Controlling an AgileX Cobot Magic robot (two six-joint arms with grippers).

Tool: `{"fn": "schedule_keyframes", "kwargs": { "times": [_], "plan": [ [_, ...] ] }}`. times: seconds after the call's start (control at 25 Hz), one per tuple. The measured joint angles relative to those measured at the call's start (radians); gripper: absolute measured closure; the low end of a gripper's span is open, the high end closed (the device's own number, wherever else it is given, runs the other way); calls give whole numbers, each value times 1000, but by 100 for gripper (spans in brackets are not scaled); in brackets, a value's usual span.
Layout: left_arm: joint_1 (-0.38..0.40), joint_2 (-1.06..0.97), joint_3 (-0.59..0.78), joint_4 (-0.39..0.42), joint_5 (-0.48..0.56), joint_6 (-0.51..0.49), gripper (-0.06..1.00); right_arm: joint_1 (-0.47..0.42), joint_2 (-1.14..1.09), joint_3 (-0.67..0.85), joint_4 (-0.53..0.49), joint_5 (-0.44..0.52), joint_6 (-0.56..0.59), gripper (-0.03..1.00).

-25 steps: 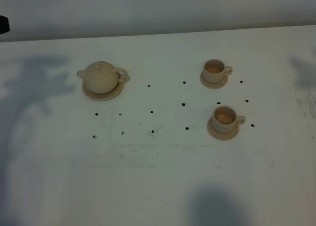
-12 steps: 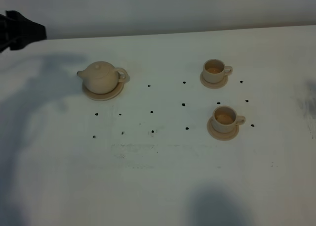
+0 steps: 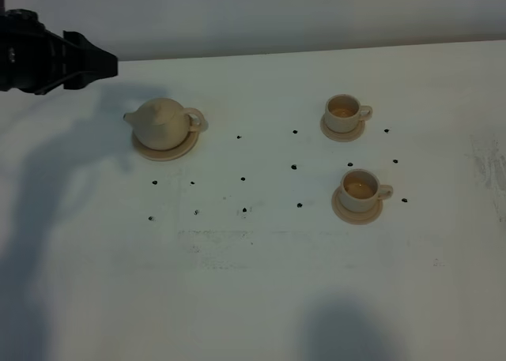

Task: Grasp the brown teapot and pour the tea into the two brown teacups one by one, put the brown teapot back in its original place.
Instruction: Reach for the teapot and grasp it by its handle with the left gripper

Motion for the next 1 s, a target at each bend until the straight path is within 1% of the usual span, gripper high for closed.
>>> {"fn": "schedule_keyframes", "kwargs": {
  "times": [0.2,0.4,0.64,0.76,1.0],
  "plan": [
    [-38,36,-53,0,7,0,48,0,-163,119,-39,26,38,46],
    [-61,67,-102,2,15,-4,48,3,-309,224,-45,61,48,46],
    [-111,110,-135,47,35,-22,48,96,-449,346,-116,104,66,46],
    [-136,121,-146,67,27,-33,48,123,-538,382,-157,104,93,46],
    [-164,161,-194,112,15,-65,48,149,-676,490,-211,46,156,46]
  ]
}}
